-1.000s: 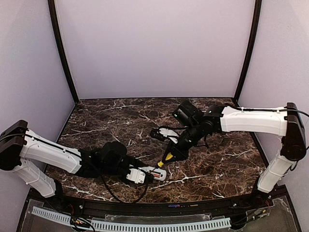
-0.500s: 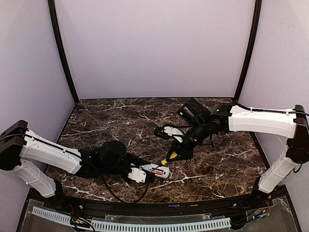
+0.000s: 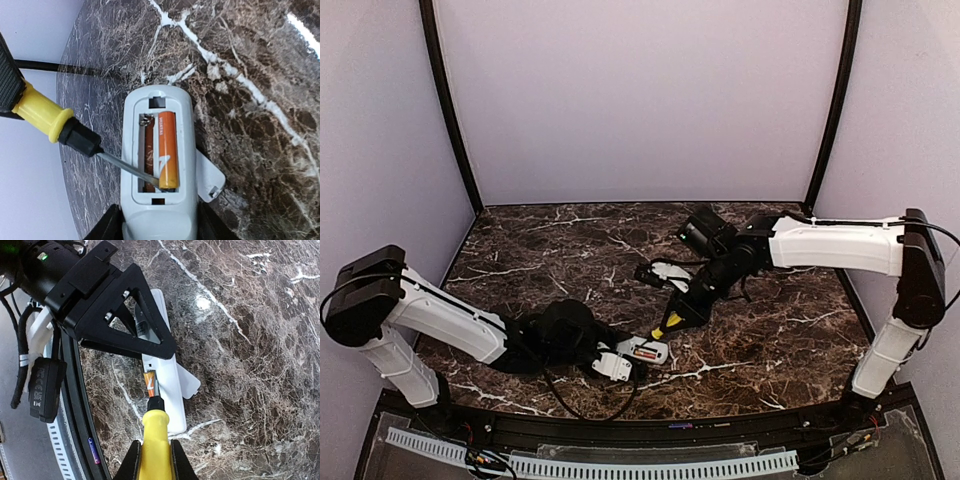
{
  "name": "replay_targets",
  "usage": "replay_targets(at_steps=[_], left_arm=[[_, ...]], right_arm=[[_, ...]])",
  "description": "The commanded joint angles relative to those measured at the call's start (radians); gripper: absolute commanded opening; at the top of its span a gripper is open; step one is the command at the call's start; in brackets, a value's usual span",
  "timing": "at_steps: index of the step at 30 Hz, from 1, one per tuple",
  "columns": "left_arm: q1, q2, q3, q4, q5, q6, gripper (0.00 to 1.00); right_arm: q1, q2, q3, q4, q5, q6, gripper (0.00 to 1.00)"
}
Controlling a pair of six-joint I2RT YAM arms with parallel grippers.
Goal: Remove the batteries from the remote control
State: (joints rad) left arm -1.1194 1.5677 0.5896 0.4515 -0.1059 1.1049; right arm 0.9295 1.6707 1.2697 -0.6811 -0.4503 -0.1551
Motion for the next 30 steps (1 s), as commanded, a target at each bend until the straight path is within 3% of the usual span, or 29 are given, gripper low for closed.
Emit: replay_targets(at_steps=[1, 10, 20, 24, 30], left_arm=[[0.018, 0.044, 0.071, 0.208, -0.156, 0.073, 0.0], [0.079, 0.153, 0.167, 0.237, -0.212, 0.081, 0.0], [0.129, 0.181, 0.198, 0.211, -0.207, 0.018, 0.0], [0.129, 0.184, 0.15, 0.246, -0.189, 0.052, 0.0], [0.13, 0.139, 0.072, 0.315, -0.08, 0.066, 0.0]], right_arm=[[-0.025, 0.054, 0.033, -0.119, 0.019, 0.046, 0.0], [-0.037, 0.095, 0.048, -0.1, 0.148, 0.227, 0.0], [0.015, 0.026, -0.049, 0.007, 0.218, 0.478, 0.0], [0.017, -0.025, 0.036, -0.087, 0.275, 0.429, 0.0], [0.0, -0.071, 0.18, -0.22, 0.311, 0.19, 0.0]])
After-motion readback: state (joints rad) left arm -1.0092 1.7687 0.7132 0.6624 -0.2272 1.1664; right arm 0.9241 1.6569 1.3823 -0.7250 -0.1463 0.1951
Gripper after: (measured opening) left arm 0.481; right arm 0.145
